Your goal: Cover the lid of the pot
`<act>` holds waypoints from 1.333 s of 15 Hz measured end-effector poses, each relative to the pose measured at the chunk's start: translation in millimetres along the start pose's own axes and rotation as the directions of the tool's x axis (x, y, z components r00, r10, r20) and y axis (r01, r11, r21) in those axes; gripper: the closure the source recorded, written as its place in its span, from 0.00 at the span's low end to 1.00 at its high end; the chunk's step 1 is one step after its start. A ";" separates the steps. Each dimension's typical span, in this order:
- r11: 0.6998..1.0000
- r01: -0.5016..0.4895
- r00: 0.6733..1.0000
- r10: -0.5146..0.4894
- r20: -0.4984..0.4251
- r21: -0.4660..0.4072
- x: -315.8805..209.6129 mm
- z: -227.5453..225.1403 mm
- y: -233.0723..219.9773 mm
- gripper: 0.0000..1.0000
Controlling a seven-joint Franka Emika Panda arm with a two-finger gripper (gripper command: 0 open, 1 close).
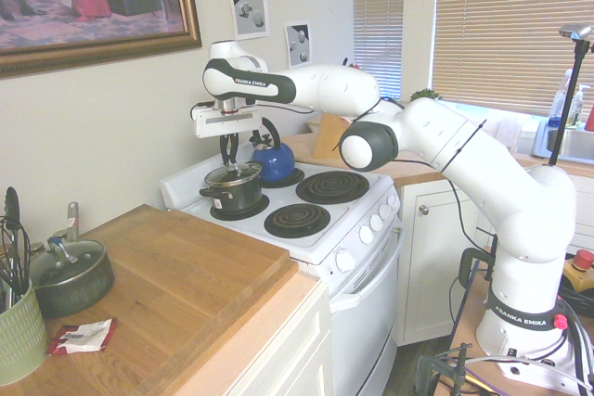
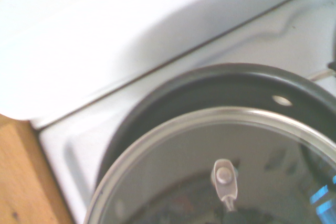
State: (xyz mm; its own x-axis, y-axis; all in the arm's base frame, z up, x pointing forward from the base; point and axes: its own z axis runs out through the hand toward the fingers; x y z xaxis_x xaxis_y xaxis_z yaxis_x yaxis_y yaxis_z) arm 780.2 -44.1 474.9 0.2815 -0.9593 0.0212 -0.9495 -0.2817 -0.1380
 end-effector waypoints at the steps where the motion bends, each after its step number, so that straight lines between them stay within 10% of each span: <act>1: 1.000 -0.001 1.000 0.001 -0.002 0.007 -2.8 -0.8 -1.8 1.00; 20: 0.999 -0.031 0.999 0.031 -0.016 0.026 -0.9 10.4 -6.3 1.00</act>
State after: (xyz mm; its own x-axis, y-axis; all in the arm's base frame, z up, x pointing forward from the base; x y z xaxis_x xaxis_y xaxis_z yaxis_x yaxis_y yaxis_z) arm 787.3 -41.3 465.5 0.2493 -0.9679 0.0330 -0.9538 -0.2513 -0.1645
